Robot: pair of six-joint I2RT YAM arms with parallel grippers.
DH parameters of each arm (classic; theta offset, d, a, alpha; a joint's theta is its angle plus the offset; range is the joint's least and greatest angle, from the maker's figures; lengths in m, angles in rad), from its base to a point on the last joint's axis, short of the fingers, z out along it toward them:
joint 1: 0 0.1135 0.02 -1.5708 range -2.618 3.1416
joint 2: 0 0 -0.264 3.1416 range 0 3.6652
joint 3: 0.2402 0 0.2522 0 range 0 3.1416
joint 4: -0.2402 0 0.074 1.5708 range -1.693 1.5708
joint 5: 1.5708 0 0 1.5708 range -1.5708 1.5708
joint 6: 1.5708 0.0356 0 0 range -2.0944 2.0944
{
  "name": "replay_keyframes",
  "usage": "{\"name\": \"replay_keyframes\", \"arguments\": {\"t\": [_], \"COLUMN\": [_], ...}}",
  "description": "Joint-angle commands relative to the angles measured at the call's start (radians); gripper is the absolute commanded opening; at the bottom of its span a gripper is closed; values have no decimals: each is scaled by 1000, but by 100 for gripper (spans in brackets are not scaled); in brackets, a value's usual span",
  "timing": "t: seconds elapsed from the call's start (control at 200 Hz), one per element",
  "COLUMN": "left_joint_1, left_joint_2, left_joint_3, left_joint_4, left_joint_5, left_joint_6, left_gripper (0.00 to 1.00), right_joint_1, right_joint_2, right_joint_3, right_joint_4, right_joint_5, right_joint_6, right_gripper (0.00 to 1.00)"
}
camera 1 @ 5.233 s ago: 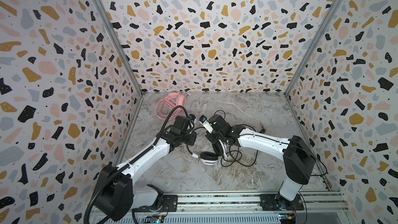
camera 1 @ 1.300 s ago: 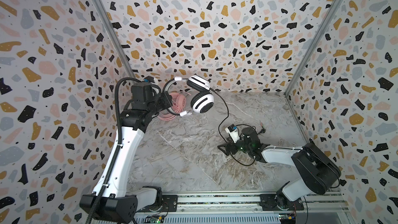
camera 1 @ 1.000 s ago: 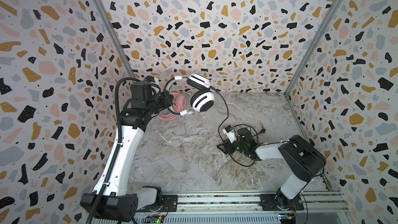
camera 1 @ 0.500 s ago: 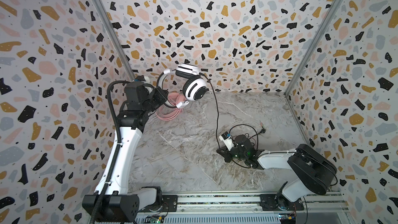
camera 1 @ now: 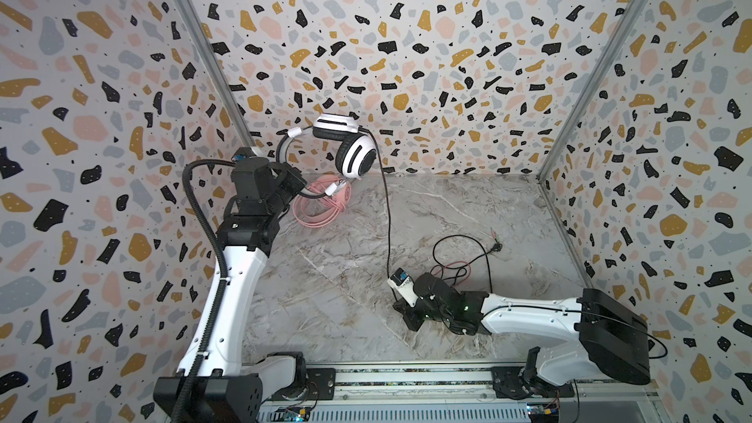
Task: Wrap the headphones
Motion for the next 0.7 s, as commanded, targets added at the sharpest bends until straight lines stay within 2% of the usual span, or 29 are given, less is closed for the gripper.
{"name": "replay_keyframes", "arguments": {"t": [0.0,0.19,0.33,0.406,0.496,0.696], "left_joint_1": [2,-23,-57,-82,-118,-212], "left_joint_2": [-22,-47,-63,-73,-68,-15], "left_joint_3": [33,29,17,-1,-10,-3], "left_joint_4": [43,-6,-35,-30,-29,-25], "left_joint_5": [-17,-45,-97,-135,-193,-306], "left_joint_6": [57,125,173,177,182,214], "left_gripper": [0,0,0,0,0,0], "right_joint_1": [-6,-56,-186,-213,-178,-1], "right_joint_2": [-55,-57,-41,-5,50,86], "right_joint_3": [73,167,173,199,254,443], "right_joint_4": [-213,-367,-400,-456,-551,-838], "right_joint_5": [82,154,94,98,83,96], "right_joint_6": [-47,-60,-66,-71,-91,-103], "right_gripper": [0,0,0,0,0,0]}}
